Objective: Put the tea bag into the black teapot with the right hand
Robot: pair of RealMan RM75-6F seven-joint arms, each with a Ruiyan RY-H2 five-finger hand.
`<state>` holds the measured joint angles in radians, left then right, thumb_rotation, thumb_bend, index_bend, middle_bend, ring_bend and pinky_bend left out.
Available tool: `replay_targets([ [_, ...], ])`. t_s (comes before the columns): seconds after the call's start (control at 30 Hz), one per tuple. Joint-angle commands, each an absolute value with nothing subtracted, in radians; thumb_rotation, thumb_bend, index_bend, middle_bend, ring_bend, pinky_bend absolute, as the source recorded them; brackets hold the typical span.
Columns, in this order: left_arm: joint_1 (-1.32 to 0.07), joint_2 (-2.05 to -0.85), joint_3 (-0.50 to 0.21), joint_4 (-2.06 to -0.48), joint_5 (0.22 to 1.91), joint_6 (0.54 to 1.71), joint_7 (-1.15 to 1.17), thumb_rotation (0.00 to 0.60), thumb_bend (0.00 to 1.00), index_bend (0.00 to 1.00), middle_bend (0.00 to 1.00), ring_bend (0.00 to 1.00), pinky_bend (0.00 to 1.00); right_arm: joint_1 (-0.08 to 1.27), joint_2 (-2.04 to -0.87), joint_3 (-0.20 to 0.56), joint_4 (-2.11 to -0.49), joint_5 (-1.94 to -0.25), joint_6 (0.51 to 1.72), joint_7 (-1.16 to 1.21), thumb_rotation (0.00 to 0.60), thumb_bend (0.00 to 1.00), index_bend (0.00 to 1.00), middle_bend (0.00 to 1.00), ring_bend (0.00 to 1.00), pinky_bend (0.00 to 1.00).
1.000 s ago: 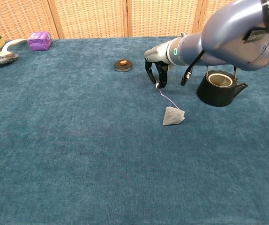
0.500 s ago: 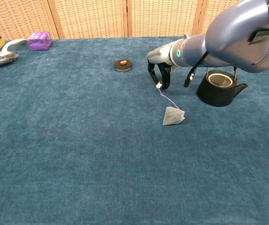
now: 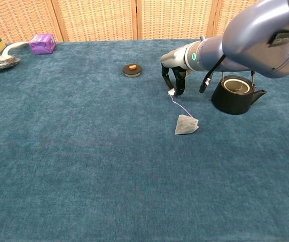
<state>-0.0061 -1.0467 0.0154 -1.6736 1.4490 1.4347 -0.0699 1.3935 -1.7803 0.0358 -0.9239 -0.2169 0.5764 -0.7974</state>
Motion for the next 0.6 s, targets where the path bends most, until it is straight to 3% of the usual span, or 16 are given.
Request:
replay_targets([
  [0.03, -0.006, -1.046, 0.015, -1.674, 1.449, 1.435, -0.069, 0.600, 0.28, 0.08, 0.19, 0.03, 0.12, 1.394, -1.784, 0.037, -0.921, -0.216, 0.576, -0.800, 0.600, 0.39, 0.50, 1.00, 1.00, 1.00],
  [0.6, -0.007, -1.048, 0.014, -1.667, 1.443, 1.430, -0.074, 0.600, 0.28, 0.08, 0.19, 0.03, 0.12, 1.400, -1.806, 0.043, -0.883, -0.194, 0.568, -0.828, 0.600, 0.45, 0.51, 1.00, 1.00, 1.00],
])
